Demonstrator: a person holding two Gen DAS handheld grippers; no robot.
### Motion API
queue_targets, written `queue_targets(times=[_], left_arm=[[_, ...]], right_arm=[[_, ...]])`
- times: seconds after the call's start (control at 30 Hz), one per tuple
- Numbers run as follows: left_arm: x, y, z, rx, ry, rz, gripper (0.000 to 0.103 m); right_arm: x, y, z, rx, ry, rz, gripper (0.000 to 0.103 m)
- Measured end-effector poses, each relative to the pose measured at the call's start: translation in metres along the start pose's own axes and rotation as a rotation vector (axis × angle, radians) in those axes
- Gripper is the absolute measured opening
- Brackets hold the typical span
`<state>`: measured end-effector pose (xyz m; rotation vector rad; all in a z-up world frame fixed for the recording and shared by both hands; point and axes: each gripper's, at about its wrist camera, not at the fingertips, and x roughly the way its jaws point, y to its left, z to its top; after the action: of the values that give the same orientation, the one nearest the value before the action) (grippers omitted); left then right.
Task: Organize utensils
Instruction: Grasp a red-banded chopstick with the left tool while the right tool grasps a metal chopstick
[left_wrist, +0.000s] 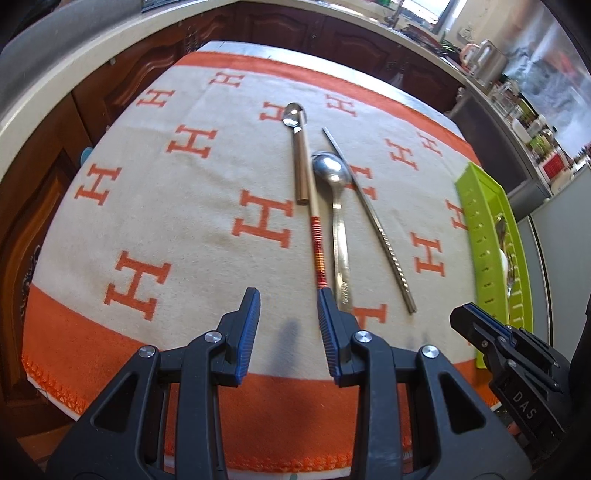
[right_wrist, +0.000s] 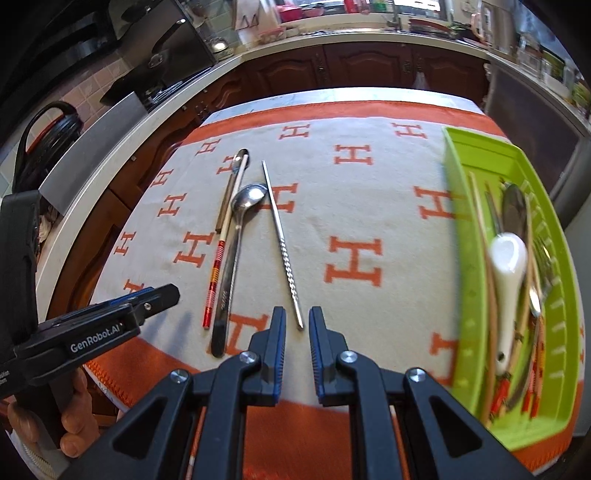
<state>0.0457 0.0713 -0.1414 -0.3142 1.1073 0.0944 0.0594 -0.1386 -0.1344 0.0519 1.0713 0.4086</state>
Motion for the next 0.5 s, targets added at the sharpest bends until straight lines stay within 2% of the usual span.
queue_targets(times=[0.23, 0.3, 0.4, 0.5], left_arm=[[0.018, 0.006, 0.016, -0.033, 0.018, -0.031, 0.029], [0.022, 0.006, 0.021, -0.036, 0.016, -0.038, 0.029], [0.03, 0.005, 0.03, -0.038, 0.018, -0.04, 0.03], [0.037, 0.002, 0.037, -0.033, 0.023, -0.036, 0.03]], right_arm=[[0.033, 0.008, 0.018, -0.056, 0.032, 0.015, 0.013], [0.044, 0.009, 0.022, -0.077, 0.042, 0.003, 0.02], [0.06, 0.01, 0.026, -0.098, 0.067, -0.006, 0.021], [0.063, 0.016, 0.031, -0.151, 0.035, -0.03, 0.022]])
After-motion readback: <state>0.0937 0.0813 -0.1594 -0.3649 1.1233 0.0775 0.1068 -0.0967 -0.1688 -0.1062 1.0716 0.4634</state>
